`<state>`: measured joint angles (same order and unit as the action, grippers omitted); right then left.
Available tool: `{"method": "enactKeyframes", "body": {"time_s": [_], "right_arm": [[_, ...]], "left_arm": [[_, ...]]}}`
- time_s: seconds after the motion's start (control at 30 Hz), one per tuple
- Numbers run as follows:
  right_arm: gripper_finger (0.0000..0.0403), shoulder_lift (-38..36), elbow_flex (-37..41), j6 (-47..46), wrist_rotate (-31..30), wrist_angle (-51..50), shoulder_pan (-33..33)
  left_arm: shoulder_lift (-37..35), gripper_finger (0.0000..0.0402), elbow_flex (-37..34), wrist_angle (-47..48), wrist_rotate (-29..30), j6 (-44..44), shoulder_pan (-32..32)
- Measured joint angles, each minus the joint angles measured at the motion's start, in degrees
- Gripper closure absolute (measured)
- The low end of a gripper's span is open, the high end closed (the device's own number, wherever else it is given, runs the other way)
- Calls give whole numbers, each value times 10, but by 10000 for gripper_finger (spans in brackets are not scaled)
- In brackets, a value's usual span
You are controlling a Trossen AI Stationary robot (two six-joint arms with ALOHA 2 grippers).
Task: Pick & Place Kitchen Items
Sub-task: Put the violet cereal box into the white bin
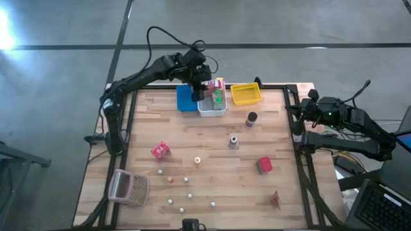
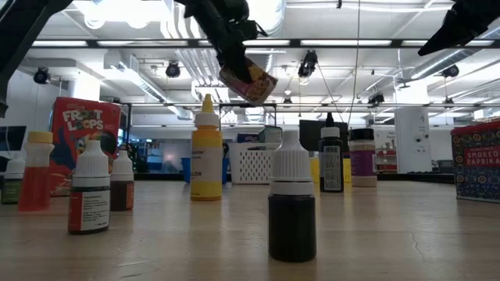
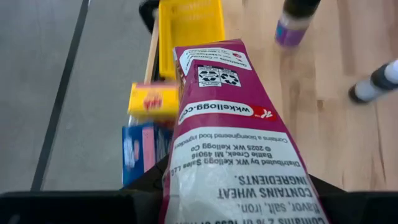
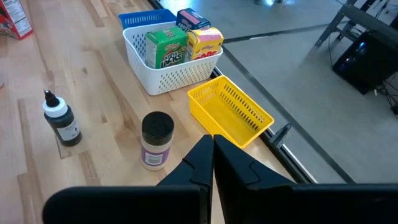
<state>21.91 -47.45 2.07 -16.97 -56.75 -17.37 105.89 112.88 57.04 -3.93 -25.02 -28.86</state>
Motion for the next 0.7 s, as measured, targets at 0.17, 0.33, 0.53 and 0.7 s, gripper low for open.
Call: {"method": "enactKeyframes", "body": {"time_s": [0.17, 0.33, 0.53, 0.7], "right_arm": [[394, 0, 0, 0, 0, 0, 0], [394, 0, 0, 0, 0, 0, 0], [394, 0, 0, -1, 0, 0, 0], [394, 0, 0, 0, 0, 0, 0]], "left_arm": [[1, 261, -8, 42, 60, -24, 0], [16, 261, -9, 45, 70, -23, -7], [59, 261, -10, 45, 70, -38, -6], [102, 261, -6, 50, 72, -51, -10]]}}
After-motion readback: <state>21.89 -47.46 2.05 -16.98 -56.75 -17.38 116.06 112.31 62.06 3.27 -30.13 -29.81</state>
